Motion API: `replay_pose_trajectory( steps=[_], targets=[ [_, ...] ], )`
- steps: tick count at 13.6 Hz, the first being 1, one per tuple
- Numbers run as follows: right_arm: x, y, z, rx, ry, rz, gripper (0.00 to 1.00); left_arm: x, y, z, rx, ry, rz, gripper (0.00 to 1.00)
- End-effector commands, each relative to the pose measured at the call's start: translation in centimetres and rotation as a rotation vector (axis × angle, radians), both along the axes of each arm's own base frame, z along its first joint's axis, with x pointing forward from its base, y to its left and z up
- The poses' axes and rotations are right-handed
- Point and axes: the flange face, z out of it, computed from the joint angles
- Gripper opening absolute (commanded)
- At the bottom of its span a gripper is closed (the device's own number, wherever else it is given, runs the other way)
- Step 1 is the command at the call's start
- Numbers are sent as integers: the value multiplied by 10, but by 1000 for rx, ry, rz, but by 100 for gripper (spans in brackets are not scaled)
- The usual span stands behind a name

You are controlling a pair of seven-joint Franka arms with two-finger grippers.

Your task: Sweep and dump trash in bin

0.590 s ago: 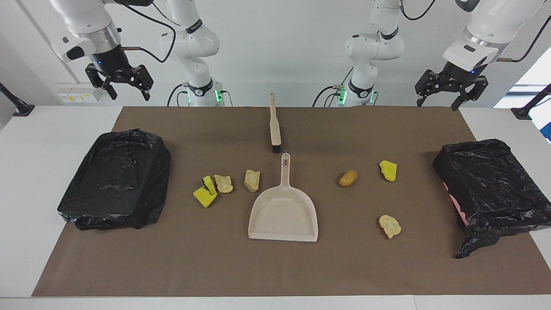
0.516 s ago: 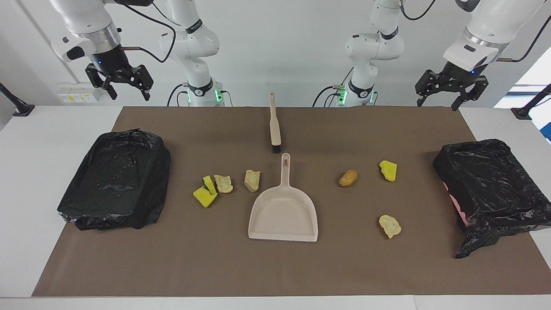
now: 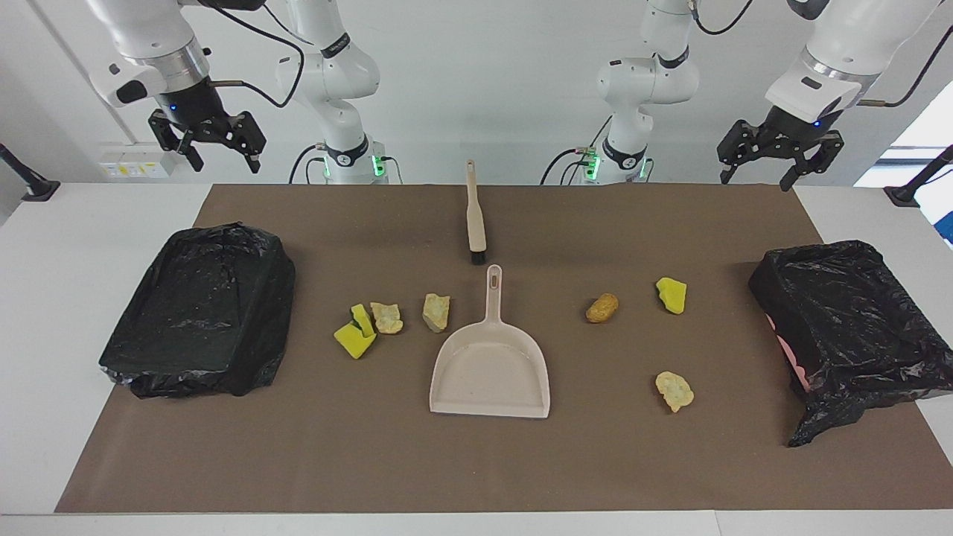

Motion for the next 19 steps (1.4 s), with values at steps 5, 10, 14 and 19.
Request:
replay_pose_trajectory(
  steps=[5,10,14,19],
  targets=[
    [-2,-4,8,-5,-16,0,100,-11,-2,1,12,11,2,100],
    [-4,20,8,0,-2,44,100,-18,-12,-6,14,17,-18,100],
    [-2,19,7,-6,-7,43,100,-23,-22,-7,13,-3,-35,100],
    [-2,14,8,-5,-15,31,100,-29,-39,-15,2,2,-61,100]
  ],
)
